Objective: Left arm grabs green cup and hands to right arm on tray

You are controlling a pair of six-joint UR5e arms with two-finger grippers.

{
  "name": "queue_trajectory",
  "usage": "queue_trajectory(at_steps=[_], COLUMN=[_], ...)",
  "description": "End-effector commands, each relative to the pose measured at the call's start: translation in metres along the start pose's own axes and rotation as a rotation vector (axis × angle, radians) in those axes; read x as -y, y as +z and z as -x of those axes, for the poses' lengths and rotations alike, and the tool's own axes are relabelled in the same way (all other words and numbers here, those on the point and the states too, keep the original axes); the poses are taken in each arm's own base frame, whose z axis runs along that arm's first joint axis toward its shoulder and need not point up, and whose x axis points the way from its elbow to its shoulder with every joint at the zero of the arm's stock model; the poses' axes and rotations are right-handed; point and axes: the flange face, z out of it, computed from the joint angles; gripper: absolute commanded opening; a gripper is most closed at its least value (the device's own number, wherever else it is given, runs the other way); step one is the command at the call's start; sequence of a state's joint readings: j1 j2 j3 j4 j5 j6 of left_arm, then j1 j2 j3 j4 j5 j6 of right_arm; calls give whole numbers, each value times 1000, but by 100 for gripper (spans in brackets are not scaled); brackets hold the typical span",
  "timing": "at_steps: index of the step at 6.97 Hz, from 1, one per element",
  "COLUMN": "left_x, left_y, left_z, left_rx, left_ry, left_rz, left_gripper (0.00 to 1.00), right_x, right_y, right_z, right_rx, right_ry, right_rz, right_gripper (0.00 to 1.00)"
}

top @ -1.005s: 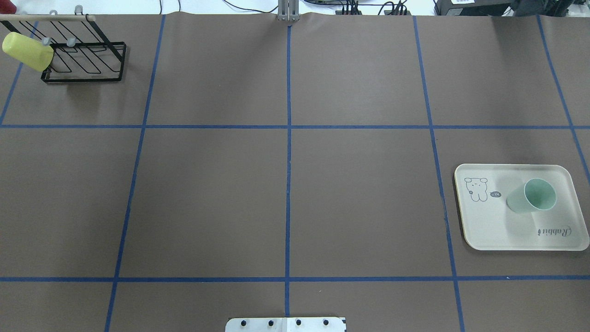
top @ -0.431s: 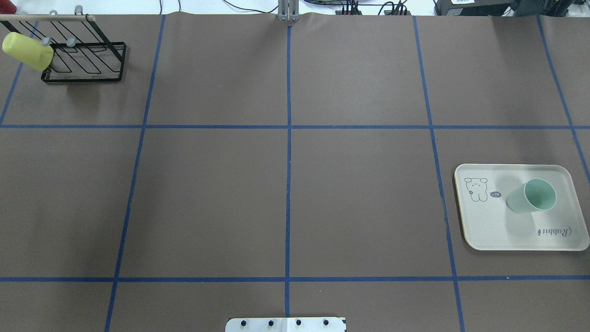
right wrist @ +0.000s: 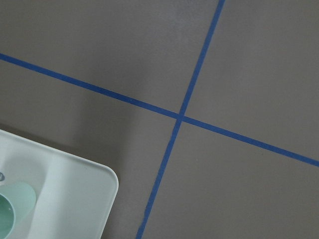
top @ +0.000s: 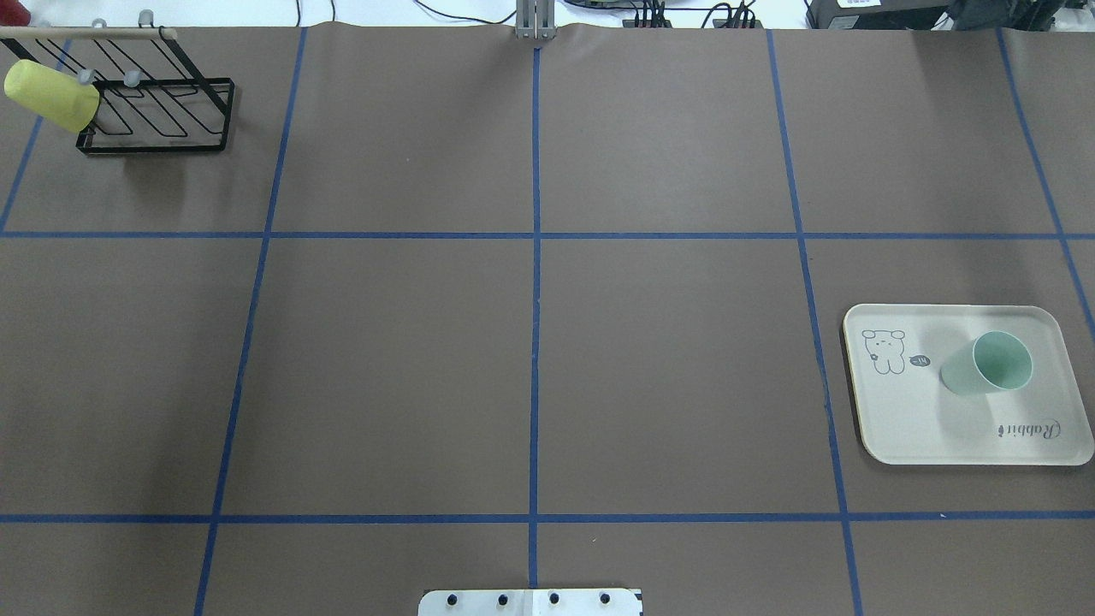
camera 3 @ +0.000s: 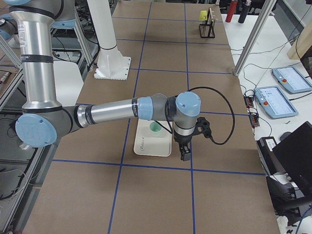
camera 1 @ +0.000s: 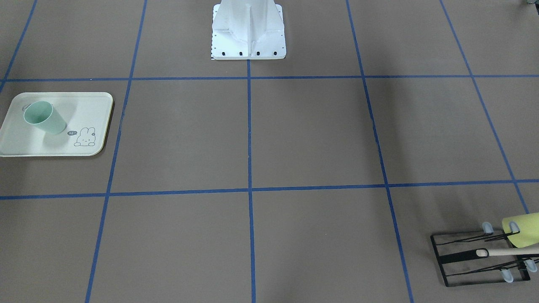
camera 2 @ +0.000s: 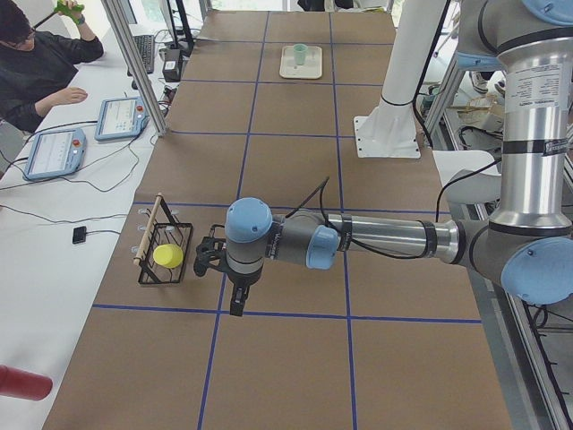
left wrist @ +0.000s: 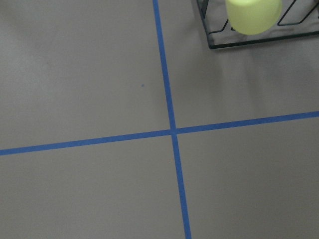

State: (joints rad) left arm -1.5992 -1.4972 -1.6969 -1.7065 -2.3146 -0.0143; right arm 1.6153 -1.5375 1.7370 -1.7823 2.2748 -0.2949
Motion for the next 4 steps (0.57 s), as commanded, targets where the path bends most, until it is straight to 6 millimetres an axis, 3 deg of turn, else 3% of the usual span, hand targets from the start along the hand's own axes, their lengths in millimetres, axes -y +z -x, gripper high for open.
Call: queue_trajectory(at_steps=[1,4], left_x=[-9,-8], left_y=[4,4], left_z=[3,2], left_rx=[6,0], left_ry=[-17,-92], left_rz=[11,13], left_gripper=[100,100], right_x=[-6,-12], right_y=[20,41], right_z=[-13,-23], right_rx=[34,52], right_ry=[54,81], right_rz=[31,69], right_gripper=[100,100])
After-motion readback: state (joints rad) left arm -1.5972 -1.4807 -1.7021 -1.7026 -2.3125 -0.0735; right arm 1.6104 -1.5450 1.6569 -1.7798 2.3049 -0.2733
